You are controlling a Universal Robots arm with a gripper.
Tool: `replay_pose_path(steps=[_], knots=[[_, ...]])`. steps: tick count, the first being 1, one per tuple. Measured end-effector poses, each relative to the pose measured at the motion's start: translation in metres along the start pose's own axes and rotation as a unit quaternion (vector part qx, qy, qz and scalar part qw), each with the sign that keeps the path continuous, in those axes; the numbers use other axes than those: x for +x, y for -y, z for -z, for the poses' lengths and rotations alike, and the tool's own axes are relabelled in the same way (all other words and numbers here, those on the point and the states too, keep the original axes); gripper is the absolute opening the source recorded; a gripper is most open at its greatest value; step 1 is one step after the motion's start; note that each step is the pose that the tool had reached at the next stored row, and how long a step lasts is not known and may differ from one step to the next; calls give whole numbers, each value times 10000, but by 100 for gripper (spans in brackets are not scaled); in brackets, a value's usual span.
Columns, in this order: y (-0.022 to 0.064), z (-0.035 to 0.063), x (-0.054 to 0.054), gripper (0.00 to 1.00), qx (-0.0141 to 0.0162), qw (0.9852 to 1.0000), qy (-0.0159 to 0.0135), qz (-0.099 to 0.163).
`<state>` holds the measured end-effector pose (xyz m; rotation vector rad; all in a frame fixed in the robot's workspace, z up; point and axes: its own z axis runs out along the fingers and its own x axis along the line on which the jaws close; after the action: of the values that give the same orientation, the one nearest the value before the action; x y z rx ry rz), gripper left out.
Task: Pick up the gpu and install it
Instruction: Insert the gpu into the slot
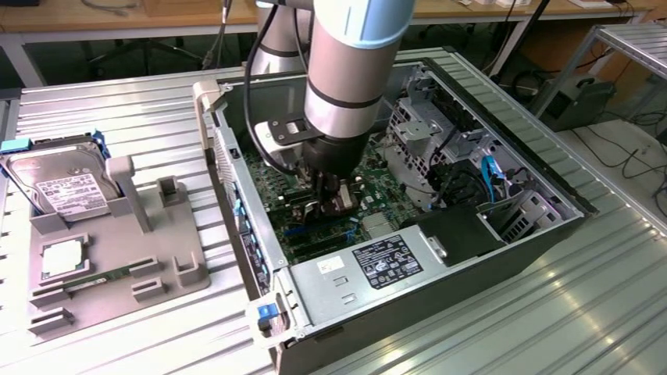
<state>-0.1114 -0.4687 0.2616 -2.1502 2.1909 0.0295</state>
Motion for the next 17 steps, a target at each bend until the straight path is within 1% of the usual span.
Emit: replay_pose_path(steps=[2,4,8,12,13,17], knots=[[1,15,-10,26,2,10000,3,0],[1,31,-13,26,0,10000,-1,0],[1,30,-15,26,0,10000,1,0],[-4,3,-12,26,-2,10000,15,-1],[-6,-10,-12,26,1,10000,22,-1],[-18,-25,-11,26,-1,10000,21,-1]])
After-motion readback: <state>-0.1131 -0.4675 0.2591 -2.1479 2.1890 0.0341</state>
